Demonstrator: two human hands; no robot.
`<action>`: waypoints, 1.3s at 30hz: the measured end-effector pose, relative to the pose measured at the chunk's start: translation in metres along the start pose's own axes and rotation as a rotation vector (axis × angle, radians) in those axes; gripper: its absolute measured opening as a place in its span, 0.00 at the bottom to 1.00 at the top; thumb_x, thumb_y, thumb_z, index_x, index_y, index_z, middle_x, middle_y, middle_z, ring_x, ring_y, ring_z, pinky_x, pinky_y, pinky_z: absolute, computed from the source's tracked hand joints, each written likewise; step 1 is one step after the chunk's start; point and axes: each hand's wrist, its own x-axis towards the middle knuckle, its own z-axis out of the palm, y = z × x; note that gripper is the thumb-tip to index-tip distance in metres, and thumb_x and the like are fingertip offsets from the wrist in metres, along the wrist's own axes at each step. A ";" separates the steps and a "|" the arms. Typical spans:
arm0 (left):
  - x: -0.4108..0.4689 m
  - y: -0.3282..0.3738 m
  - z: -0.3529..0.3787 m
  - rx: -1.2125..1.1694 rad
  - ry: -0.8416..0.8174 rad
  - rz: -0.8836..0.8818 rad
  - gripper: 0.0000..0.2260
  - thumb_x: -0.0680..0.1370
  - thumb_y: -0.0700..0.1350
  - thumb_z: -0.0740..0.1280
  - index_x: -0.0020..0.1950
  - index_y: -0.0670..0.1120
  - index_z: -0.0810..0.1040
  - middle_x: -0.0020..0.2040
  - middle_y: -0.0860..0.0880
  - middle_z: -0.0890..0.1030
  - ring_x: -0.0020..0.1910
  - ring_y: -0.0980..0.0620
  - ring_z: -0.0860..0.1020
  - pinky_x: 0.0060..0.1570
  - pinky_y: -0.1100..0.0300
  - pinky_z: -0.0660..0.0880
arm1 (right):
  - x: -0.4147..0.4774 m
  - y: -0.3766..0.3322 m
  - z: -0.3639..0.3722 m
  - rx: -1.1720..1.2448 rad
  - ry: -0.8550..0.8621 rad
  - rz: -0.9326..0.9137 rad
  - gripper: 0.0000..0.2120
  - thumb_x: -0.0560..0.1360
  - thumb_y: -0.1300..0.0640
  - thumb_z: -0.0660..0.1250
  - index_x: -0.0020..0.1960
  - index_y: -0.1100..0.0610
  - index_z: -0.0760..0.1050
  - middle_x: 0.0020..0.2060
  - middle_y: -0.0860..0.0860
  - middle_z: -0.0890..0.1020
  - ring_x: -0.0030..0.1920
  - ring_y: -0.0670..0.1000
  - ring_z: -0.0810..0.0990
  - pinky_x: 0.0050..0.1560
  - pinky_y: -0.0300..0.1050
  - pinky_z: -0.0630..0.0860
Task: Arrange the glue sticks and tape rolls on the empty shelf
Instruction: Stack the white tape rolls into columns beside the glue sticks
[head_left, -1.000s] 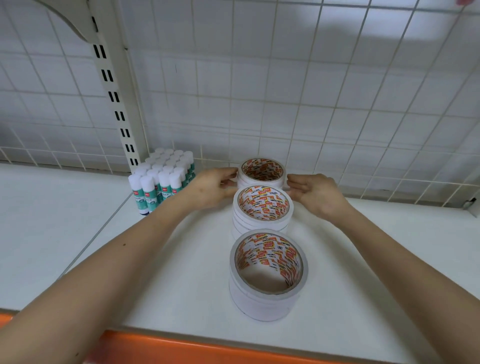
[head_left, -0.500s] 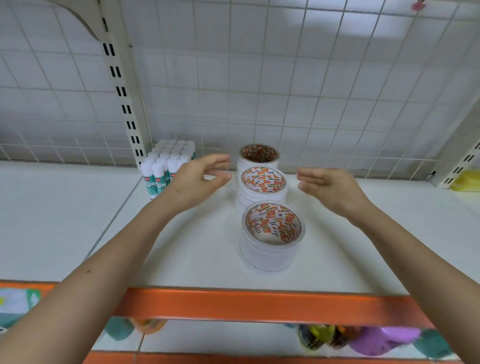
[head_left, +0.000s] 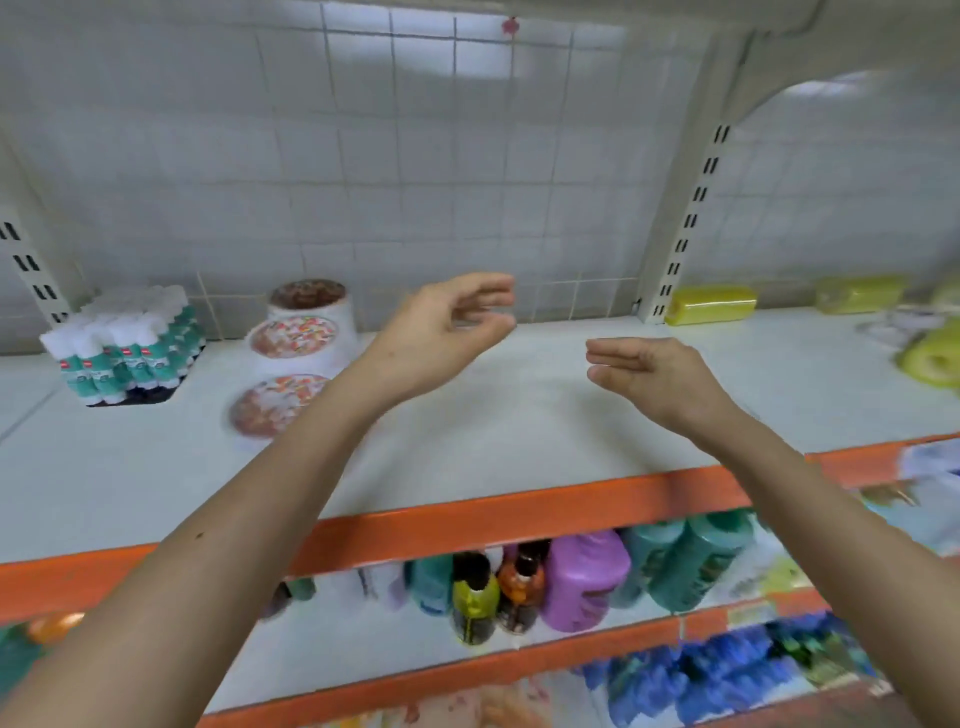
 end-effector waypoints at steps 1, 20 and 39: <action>0.006 0.010 0.026 -0.011 -0.028 0.000 0.15 0.76 0.41 0.66 0.62 0.50 0.73 0.55 0.55 0.77 0.44 0.71 0.76 0.53 0.73 0.70 | -0.008 0.014 -0.019 -0.020 0.019 0.012 0.17 0.73 0.58 0.67 0.61 0.53 0.75 0.57 0.49 0.80 0.53 0.39 0.74 0.55 0.29 0.67; 0.151 0.118 0.372 -0.149 -0.410 0.154 0.16 0.76 0.42 0.67 0.63 0.47 0.74 0.58 0.49 0.79 0.51 0.57 0.78 0.58 0.65 0.71 | -0.042 0.236 -0.277 -0.148 0.330 0.208 0.17 0.72 0.60 0.68 0.60 0.55 0.76 0.57 0.50 0.80 0.51 0.40 0.75 0.51 0.27 0.68; 0.356 0.105 0.518 0.012 -0.335 0.034 0.16 0.75 0.39 0.67 0.63 0.43 0.74 0.57 0.47 0.78 0.51 0.58 0.74 0.43 0.83 0.66 | 0.119 0.393 -0.446 -0.224 0.328 0.161 0.16 0.72 0.60 0.68 0.59 0.54 0.77 0.57 0.50 0.80 0.50 0.41 0.75 0.42 0.12 0.60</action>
